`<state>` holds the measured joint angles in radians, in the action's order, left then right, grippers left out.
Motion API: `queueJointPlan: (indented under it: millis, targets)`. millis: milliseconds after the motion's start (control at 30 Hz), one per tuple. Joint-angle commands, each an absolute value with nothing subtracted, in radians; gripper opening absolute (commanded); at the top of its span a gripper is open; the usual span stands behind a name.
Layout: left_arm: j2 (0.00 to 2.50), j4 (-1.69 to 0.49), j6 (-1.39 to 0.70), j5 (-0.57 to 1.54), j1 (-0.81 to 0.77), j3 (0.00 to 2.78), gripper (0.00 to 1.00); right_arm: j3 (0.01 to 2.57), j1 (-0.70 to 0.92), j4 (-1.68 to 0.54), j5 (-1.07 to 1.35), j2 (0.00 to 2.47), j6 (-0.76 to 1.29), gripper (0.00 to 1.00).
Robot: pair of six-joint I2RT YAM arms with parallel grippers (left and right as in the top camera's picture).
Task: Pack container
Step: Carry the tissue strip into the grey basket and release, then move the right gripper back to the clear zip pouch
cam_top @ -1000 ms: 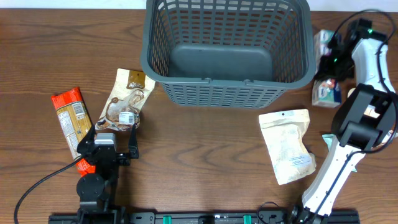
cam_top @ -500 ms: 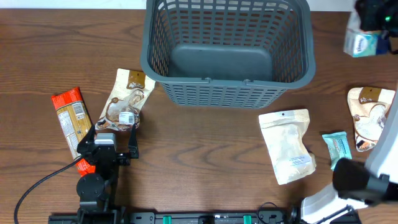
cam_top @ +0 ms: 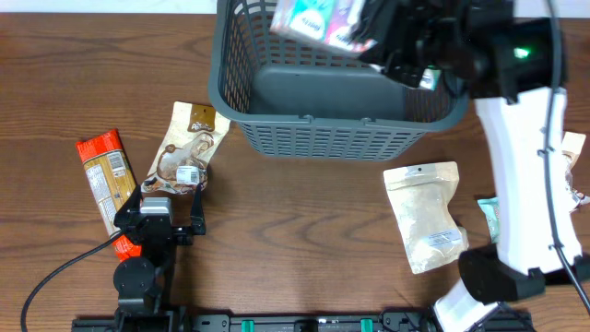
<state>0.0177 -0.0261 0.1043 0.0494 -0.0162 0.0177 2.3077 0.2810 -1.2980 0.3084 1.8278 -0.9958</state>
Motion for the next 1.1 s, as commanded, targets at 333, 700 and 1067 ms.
queueJointPlan:
  millis: [333,700,1067]
  targets:
    - [0.017,-0.066,0.099,0.044,-0.019,0.004,0.99,2.310,0.284,-1.298,0.282,2.147,-1.111,0.02]
    - [0.017,-0.066,0.099,0.044,-0.019,0.004,0.98,2.310,0.282,-1.314,0.251,2.203,-1.002,0.99]
    - [0.017,-0.066,0.099,0.044,-0.019,0.004,0.99,2.400,0.276,-1.323,0.250,1.973,-0.895,0.99]
